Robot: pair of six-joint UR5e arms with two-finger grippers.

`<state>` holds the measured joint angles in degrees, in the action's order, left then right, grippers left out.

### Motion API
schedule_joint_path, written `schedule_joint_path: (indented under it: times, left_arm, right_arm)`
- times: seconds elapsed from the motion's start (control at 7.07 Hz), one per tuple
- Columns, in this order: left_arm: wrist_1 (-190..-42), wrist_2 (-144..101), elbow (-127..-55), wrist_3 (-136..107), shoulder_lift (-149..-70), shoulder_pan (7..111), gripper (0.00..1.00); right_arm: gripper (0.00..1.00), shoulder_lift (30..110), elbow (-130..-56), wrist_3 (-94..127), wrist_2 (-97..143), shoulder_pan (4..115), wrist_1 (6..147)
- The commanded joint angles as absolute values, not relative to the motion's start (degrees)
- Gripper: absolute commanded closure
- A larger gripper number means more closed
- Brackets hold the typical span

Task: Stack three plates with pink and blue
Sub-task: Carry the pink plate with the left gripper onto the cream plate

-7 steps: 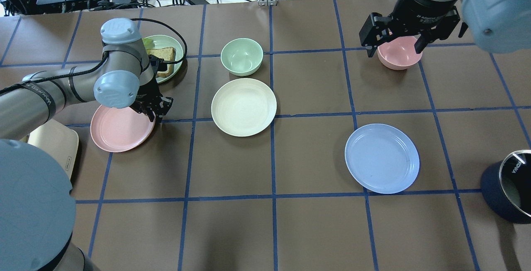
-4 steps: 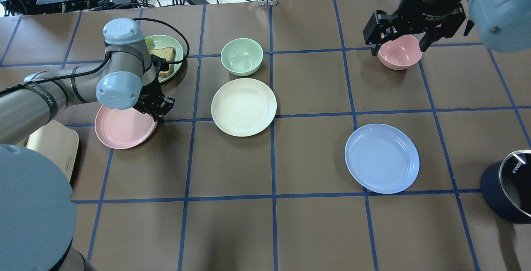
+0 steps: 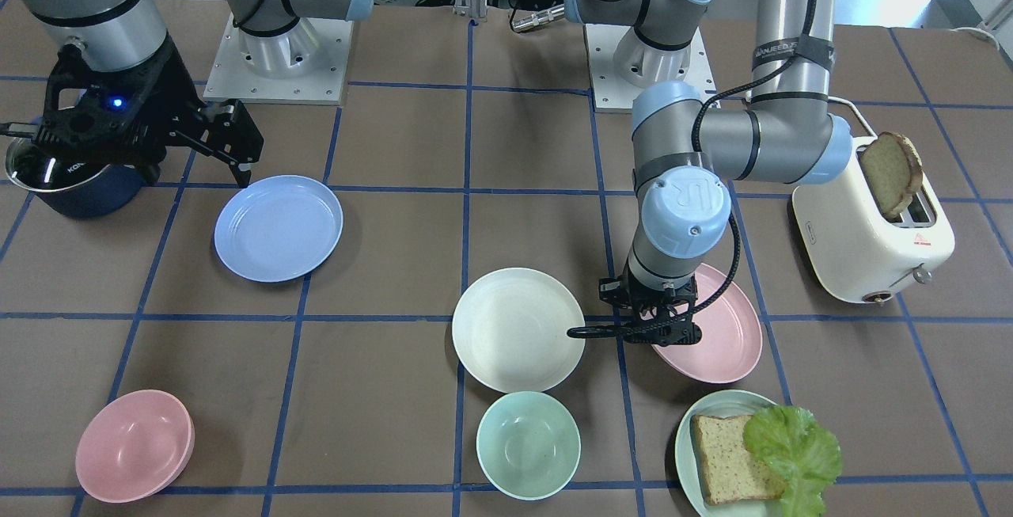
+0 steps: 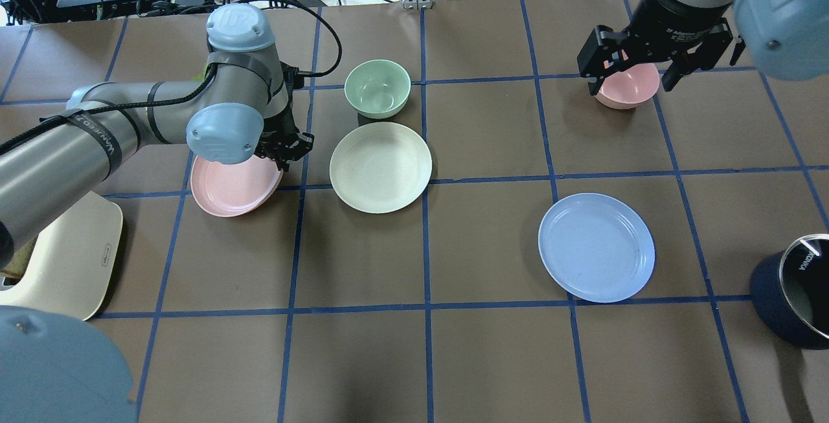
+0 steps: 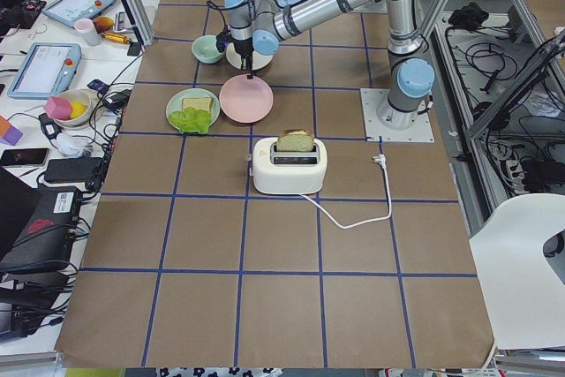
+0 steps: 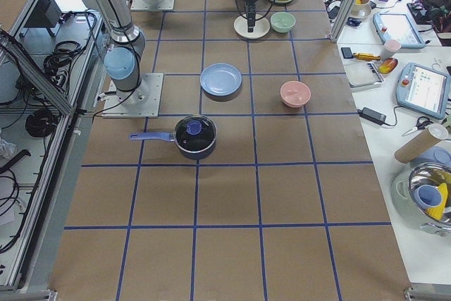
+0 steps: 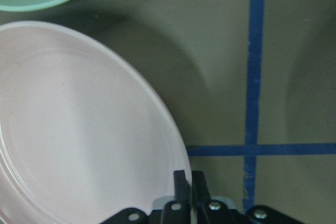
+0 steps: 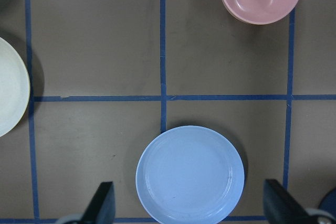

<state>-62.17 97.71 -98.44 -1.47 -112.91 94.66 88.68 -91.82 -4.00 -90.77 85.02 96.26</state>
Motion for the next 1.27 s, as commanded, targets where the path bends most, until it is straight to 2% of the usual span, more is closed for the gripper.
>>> schedule_joint_path:
  times: [0.0,0.57,1.13]
  left_arm:
    - [-62.2,97.1,-92.1,-5.0,-114.8,101.3,1.0]
    - [-63.5,97.1,-83.7,-12.3,-120.7,112.2,1.0]
    - [-69.3,97.3,-83.6,-12.7,-122.7,116.1,1.0]
  right_arm:
    - [0.0,88.3,-94.5,-12.3,-90.4,75.8,96.2]
    - [0.0,89.8,-108.4,-15.1,-90.3,72.4,100.7]
    - [0.0,90.0,-119.1,-15.5,-91.1,70.2,111.0]
